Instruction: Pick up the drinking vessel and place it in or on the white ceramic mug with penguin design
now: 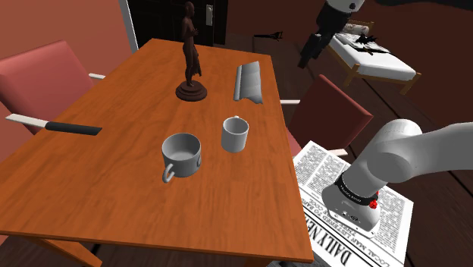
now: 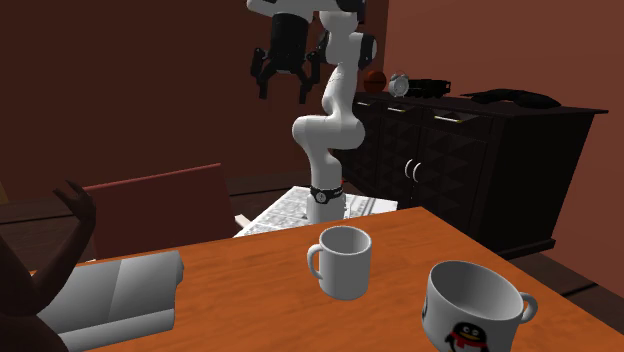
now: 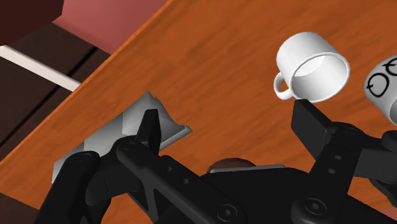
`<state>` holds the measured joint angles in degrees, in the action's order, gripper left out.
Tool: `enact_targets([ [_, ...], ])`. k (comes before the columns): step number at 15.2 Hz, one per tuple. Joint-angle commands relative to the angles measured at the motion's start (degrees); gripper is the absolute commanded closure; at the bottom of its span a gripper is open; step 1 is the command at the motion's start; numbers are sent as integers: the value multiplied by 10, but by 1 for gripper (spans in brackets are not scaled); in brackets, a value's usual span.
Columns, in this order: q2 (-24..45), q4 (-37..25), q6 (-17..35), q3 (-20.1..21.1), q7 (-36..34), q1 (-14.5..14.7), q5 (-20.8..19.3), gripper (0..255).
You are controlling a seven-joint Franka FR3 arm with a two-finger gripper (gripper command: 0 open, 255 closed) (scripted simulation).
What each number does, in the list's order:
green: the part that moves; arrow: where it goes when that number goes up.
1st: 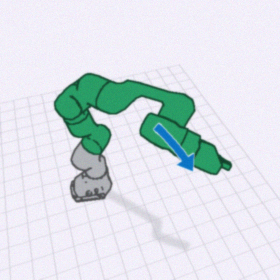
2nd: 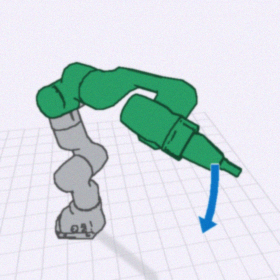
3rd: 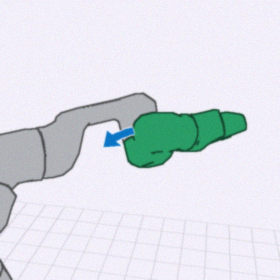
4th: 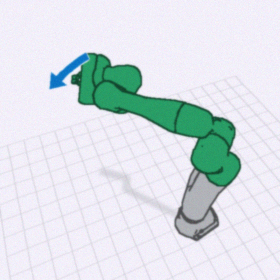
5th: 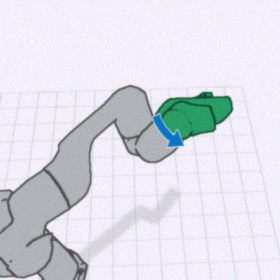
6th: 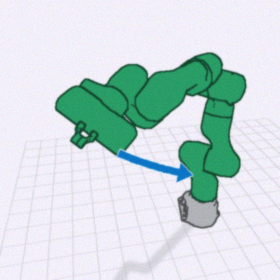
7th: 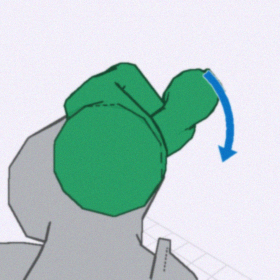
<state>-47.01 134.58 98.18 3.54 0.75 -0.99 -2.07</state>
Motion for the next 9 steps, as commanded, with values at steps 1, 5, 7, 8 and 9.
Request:
enact_targets([
  [1, 0, 0, 0, 0, 0, 0, 0, 0],
  [5, 45, 18, 44, 29, -26, 13, 19, 0],
  [7, 70, 24, 67, 44, -40, 19, 28, 0],
  [8, 84, 26, 78, 51, -46, 22, 32, 0],
  [9, 98, 28, 89, 59, -52, 25, 36, 0],
])
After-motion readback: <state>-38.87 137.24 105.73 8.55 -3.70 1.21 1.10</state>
